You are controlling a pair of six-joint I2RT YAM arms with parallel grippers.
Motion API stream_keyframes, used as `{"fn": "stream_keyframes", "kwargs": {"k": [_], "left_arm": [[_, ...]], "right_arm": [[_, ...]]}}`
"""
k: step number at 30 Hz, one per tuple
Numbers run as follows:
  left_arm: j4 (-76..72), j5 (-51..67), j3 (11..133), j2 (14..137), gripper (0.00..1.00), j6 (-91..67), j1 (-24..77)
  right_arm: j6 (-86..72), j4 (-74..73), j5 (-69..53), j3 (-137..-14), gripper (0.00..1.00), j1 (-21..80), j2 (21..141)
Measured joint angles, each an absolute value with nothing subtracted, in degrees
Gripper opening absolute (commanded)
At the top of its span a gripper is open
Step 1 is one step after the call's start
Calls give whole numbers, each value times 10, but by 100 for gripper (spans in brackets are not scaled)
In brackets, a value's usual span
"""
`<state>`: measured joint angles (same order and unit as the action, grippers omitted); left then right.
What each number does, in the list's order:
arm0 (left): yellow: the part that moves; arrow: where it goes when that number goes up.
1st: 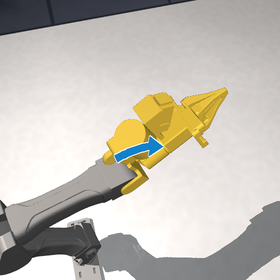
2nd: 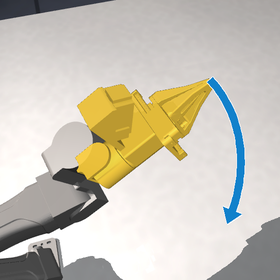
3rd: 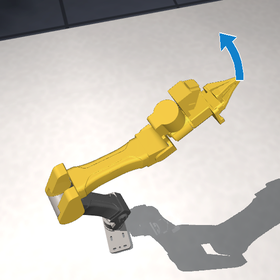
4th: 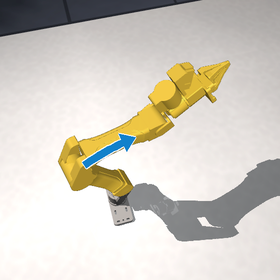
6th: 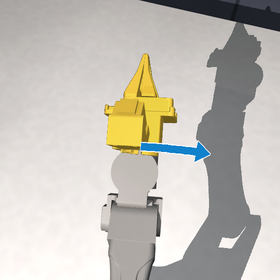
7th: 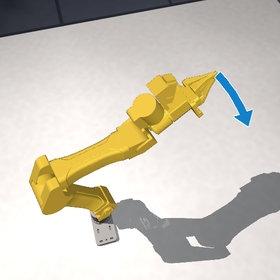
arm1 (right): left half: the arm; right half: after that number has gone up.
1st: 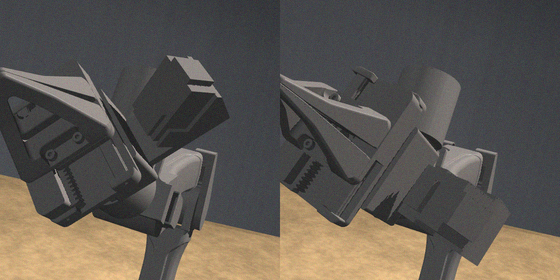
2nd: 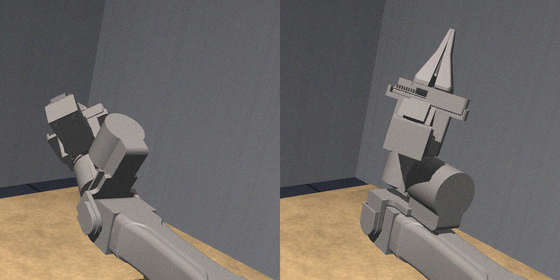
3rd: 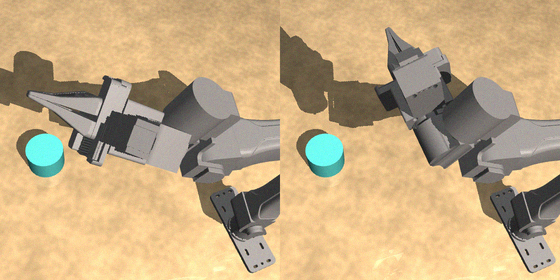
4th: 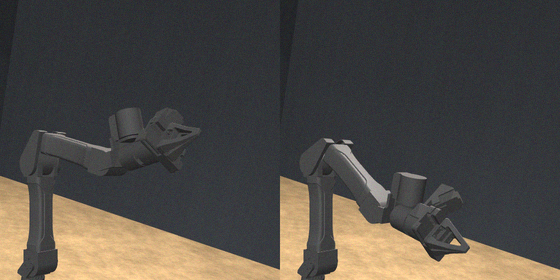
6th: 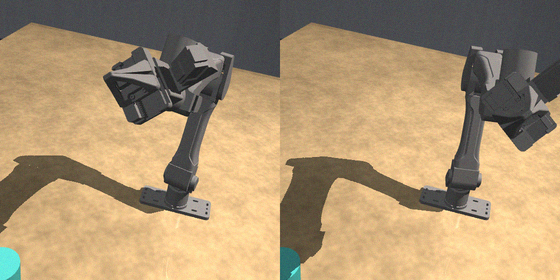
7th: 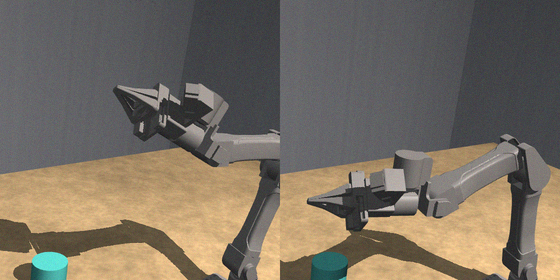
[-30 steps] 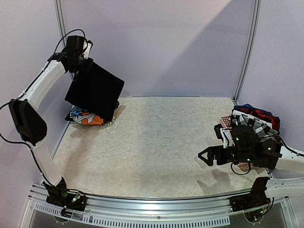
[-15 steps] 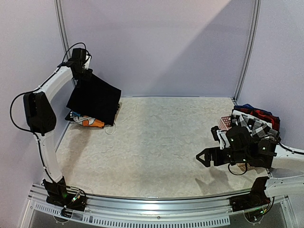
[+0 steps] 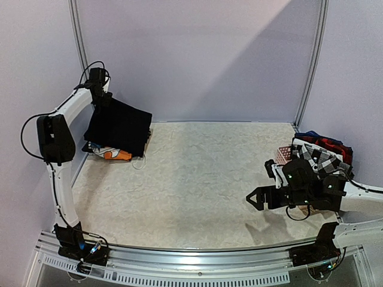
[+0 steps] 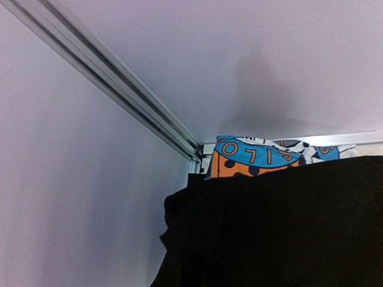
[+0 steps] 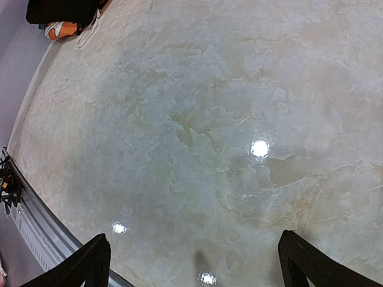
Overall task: Fold and stack the mixed laundry pile
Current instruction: Place the square-folded T-shirt at the corner of the board, then adjust the square-folded T-shirt at the corner of the board.
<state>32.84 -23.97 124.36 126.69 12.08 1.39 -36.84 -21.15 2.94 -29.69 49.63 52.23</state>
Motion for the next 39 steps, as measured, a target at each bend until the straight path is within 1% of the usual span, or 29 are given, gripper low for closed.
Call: {"fn": "stream_keyframes", "kwargs": {"k": [9, 10, 11, 12, 13, 16, 17, 18, 21, 23, 24, 27, 28, 29, 31, 33, 35, 39], "left_arm": [[329, -237, 1249, 1286, 0, 113, -24], [329, -237, 1253, 1291, 3, 110, -26], [329, -237, 1258, 1299, 10, 107, -28], [329, -238, 1265, 1308, 24, 104, -31], [331, -238, 1275, 1319, 43, 100, -33], [349, -249, 1328, 1359, 82, 88, -39], [356, -256, 1348, 1372, 97, 82, -41], [364, -265, 1366, 1381, 99, 72, -42], [383, -288, 1380, 1379, 100, 30, -46], [389, -293, 1373, 1362, 96, 1, -46], [392, -293, 1369, 1351, 91, -13, -45], [399, -288, 1335, 1293, 73, -66, -42], [399, -280, 1317, 1268, 71, -84, -41], [393, -271, 1293, 1241, 67, -104, -39], [374, -240, 1219, 1178, 54, -147, -35], [343, -201, 1141, 1127, 48, -187, -32], [312, -161, 1080, 1101, 41, -220, -30], [272, -95, 1025, 1120, 38, -260, -28]], "right_arm": [[-372, -211, 30, -297, 98, 496, 537], [-372, -211, 30, -297, 98, 496, 539], [-372, -210, 31, -297, 98, 496, 542], [-372, -210, 31, -297, 98, 496, 543], [-372, -210, 31, -297, 98, 496, 545], [-373, -210, 31, -297, 98, 496, 549], [-373, -210, 32, -297, 98, 496, 550], [-373, -210, 32, -297, 98, 496, 550], [-373, -210, 33, -298, 98, 496, 555], [-373, -210, 33, -302, 98, 496, 561], [-373, -209, 33, -305, 98, 496, 565], [-372, -201, 31, -310, 98, 496, 574], [-372, -199, 29, -312, 98, 496, 577], [-372, -197, 29, -313, 98, 496, 579], [-372, -194, 27, -315, 98, 496, 583], [-372, -191, 25, -315, 98, 496, 585], [-372, -190, 24, -315, 98, 496, 585], [-372, -190, 24, -315, 98, 496, 585]]}}
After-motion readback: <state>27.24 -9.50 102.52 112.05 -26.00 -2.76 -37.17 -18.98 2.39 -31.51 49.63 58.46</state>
